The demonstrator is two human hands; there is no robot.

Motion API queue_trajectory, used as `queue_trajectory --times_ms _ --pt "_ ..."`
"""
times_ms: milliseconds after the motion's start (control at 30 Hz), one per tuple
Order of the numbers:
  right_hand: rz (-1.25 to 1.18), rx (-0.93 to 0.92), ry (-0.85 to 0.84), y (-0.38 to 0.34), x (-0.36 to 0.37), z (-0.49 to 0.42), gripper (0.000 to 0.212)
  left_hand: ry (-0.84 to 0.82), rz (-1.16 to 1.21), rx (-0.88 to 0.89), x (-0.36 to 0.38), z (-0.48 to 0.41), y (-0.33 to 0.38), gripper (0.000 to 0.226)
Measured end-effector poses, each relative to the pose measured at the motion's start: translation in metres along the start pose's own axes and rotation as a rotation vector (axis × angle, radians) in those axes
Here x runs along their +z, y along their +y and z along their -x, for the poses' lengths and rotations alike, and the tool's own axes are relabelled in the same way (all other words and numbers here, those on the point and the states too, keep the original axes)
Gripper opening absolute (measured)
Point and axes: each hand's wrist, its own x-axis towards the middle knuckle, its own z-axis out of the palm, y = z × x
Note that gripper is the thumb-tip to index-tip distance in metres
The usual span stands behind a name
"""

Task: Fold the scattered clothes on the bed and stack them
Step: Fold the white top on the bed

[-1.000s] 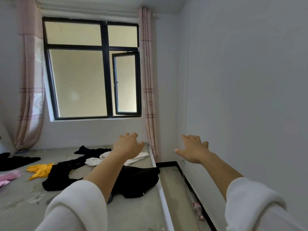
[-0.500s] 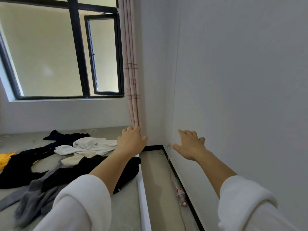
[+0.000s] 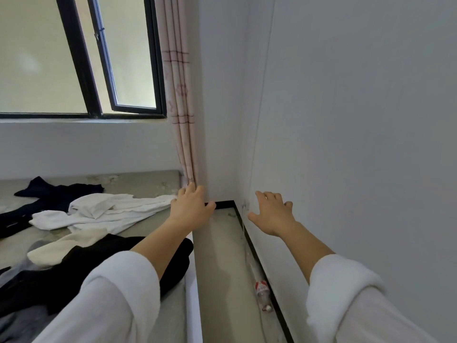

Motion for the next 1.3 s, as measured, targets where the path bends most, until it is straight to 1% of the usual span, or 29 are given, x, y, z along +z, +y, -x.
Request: queue_trajectory --times_ms 133,233,333,500,633,733,867,1067,1167,1300 --pt "0.001 -0.03 -0.03 -0.001 0.016 -0.063 0.058 -0.004 0.019 -0.025 0.024 -0.054 -0.015 0.052" --pt "0.0 -0.058 -0.062 -0.003 0.035 -0.119 0.051 -0.019 0.054 -0.08 0.049 -0.094 -0.035 0.049" --pt "0.023 -0.108 -0.099 -0.007 0.056 -0.178 0.06 -0.026 0.068 -0.147 0.077 -0.134 -0.056 0.051" --pt "0.029 -0.21 -0.172 -0.012 0.103 -0.28 0.067 -0.08 0.134 -0.313 0.138 -0.21 -0.087 0.057" --pt "0.017 -0.281 -0.293 -0.01 0.138 -0.353 0.067 -0.153 0.184 -0.46 0.188 -0.262 -0.097 0.055" --pt "0.008 -0.346 -0.373 -0.019 0.158 -0.404 0.067 -0.178 0.241 -0.582 0.213 -0.291 -0.109 0.056" --pt "-0.009 -0.42 -0.449 -0.055 0.18 -0.461 0.067 -0.182 0.297 -0.732 0.225 -0.323 -0.142 0.057" --pt "-0.001 -0.552 -0.56 -0.127 0.215 -0.545 0.068 -0.101 0.338 -0.919 0.236 -0.372 -0.227 0.058" --pt "0.054 -0.595 -0.606 -0.167 0.238 -0.592 0.068 -0.053 0.428 -1.036 0.253 -0.4 -0.279 0.052" --pt "0.125 -0.652 -0.639 -0.222 0.264 -0.658 0.067 -0.059 0.498 -1.185 0.272 -0.435 -0.341 0.046"
